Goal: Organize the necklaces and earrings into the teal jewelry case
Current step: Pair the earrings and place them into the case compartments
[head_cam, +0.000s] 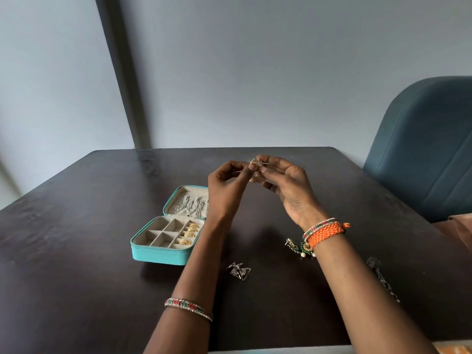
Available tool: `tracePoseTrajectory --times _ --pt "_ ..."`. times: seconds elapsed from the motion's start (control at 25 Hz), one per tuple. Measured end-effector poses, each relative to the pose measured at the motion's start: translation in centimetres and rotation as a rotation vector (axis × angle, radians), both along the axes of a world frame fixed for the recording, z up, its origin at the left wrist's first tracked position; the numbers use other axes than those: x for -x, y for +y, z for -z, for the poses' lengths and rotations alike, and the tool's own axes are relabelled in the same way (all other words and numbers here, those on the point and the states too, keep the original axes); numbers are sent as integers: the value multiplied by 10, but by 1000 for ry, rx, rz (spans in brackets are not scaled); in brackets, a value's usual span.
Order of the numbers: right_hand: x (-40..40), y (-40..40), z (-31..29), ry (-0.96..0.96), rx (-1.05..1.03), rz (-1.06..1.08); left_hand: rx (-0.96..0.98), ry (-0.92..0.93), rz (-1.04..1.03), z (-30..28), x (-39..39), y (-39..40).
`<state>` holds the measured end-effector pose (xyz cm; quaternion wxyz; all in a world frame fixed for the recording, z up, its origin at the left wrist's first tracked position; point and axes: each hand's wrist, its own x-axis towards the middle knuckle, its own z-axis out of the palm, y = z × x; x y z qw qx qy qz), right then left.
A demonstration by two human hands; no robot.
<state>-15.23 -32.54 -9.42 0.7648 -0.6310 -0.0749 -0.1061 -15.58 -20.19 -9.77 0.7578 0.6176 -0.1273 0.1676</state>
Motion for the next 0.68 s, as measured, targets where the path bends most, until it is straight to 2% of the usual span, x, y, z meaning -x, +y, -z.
tracePoseTrajectory --times 0.36,0.44,0.6,0.68 --pt "2 4 0 -2 -19 -7 -40 -2 -38 12 -10 -2" --pt "2 4 -1 15 -71 -24 19 9 -7 11 -10 -3" --pt "3 0 -6 46 -262 -92 256 78 152 7 -8 -3" --pt "3 -1 -7 45 -281 -111 309 113 214 6 -7 -3"
